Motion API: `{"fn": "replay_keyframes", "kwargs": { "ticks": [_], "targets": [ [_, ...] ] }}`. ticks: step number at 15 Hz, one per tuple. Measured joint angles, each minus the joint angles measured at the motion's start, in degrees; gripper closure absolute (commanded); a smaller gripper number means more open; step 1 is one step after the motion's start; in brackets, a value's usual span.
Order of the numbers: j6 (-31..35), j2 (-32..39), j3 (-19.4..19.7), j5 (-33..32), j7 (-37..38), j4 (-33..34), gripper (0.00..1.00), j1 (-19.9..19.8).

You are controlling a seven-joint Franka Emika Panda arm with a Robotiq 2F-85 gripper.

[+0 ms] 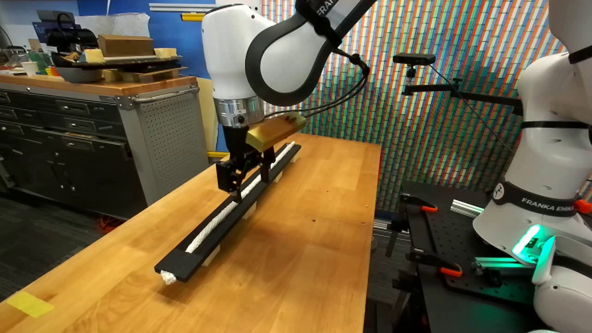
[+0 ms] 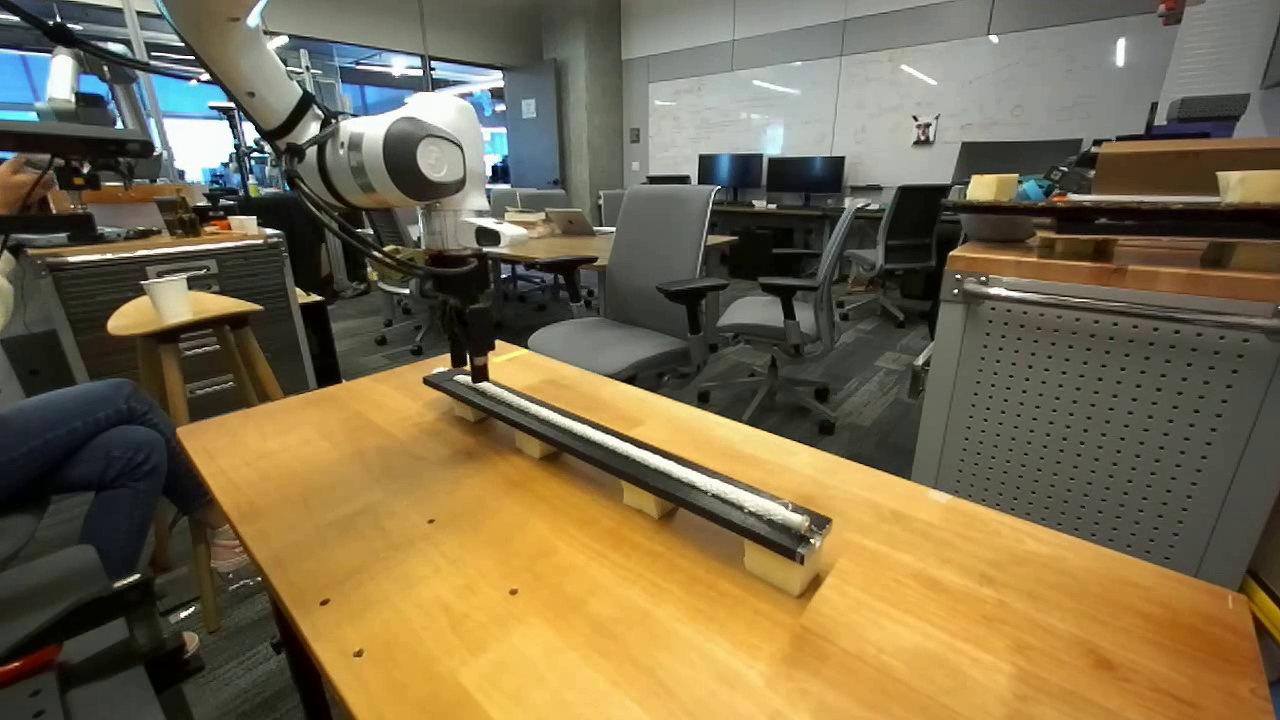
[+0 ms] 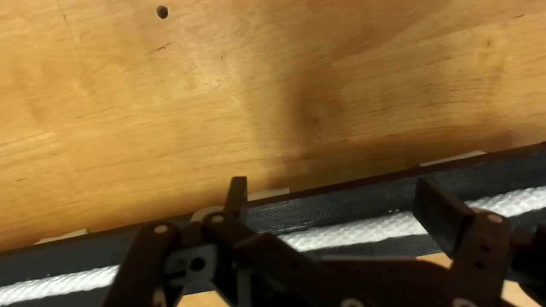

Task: Put the rope in the groove then press down on the rope

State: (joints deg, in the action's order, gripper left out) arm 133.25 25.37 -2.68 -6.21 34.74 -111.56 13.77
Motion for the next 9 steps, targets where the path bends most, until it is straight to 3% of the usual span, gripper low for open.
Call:
{"fn": "replay_keyframes", "kwargs": {
  "ticks": [9],
  "targets": [
    [-0.1, 0.1, 0.1, 0.0, -0.4, 0.0, 0.00, -0.1]
  ]
}}
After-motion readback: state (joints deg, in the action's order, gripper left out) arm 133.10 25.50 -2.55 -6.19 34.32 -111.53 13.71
